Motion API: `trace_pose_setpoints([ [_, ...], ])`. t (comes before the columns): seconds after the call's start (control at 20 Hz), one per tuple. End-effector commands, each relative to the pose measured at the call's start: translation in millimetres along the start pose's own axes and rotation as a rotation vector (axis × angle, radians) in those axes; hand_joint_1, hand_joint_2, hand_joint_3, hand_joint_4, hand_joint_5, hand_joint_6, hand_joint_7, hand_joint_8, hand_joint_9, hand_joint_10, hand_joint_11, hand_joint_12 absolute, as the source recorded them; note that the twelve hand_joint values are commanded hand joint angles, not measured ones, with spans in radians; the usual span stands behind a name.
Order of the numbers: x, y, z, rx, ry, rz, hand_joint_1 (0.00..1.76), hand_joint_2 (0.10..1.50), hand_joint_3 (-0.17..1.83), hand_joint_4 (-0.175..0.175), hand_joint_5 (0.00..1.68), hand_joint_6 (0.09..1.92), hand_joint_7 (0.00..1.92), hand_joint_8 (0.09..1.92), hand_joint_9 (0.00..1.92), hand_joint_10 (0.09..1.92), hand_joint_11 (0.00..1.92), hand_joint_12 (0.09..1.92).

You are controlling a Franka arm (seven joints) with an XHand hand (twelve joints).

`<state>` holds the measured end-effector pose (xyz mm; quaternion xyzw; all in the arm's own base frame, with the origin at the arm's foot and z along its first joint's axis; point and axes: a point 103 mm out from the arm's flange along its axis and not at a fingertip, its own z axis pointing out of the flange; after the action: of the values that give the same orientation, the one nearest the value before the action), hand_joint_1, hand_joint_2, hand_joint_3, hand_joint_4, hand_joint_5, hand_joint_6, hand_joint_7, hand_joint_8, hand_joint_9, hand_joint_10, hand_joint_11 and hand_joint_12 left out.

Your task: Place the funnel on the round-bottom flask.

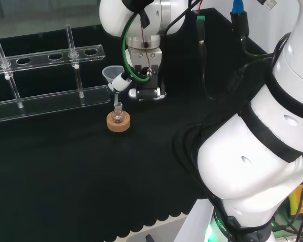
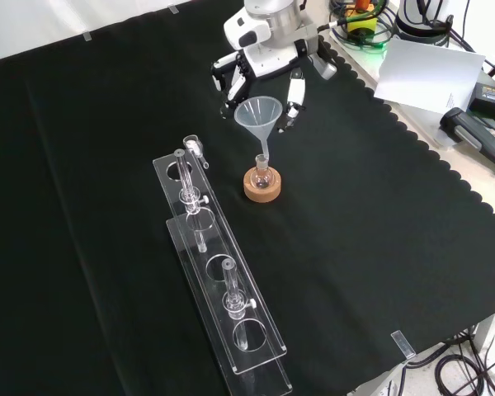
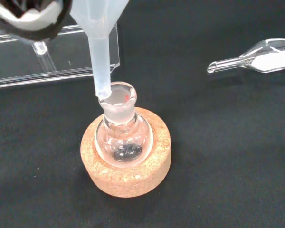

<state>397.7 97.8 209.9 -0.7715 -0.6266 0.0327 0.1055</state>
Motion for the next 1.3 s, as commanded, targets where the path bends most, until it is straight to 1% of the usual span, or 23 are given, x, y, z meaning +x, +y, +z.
trace_pose_setpoints([
  [0.05,-1.8,1.8,1.6,0.007,0.011,0.021,0.78,0.55,0.57,-0.002,0.77,0.19,1.12,0.3,1.0,0.22,0.0,1.39],
  [0.2,-1.8,4.2,6.1,0.01,0.022,0.031,0.78,0.55,0.57,-0.002,0.77,0.2,1.12,0.3,1.0,0.22,0.0,1.39],
  [0.35,-2.0,5.5,9.7,0.003,0.017,0.038,0.78,0.55,0.58,-0.002,0.77,0.2,1.12,0.3,1.0,0.22,0.0,1.39],
  [0.6,-3.4,6.6,14.8,0.026,0.031,0.037,0.78,0.55,0.58,-0.002,0.77,0.2,1.12,0.3,1.0,0.22,0.0,1.39],
  [0.7,-3.8,6.9,16.6,0.032,0.039,0.033,0.78,0.55,0.58,-0.002,0.77,0.2,1.12,0.3,1.0,0.22,0.0,1.39],
  [0.85,-7.9,10.1,18.4,0.041,0.048,0.013,0.78,0.55,0.58,-0.002,0.77,0.21,1.12,0.3,1.0,0.22,0.0,1.39],
  [1.0,-11.7,14.0,19.9,0.034,0.046,-0.001,0.78,0.55,0.58,-0.002,0.77,0.21,1.12,0.3,1.0,0.22,0.0,1.39],
  [1.2,-11.1,16.4,22.4,0.021,0.046,-0.001,0.78,0.55,0.58,-0.003,0.77,0.21,1.12,0.3,1.0,0.22,0.0,1.39],
  [1.3,-8.3,15.9,24.3,-0.012,0.053,-0.004,0.78,0.55,0.58,-0.003,0.77,0.21,1.12,0.3,1.0,0.22,0.0,1.38],
])
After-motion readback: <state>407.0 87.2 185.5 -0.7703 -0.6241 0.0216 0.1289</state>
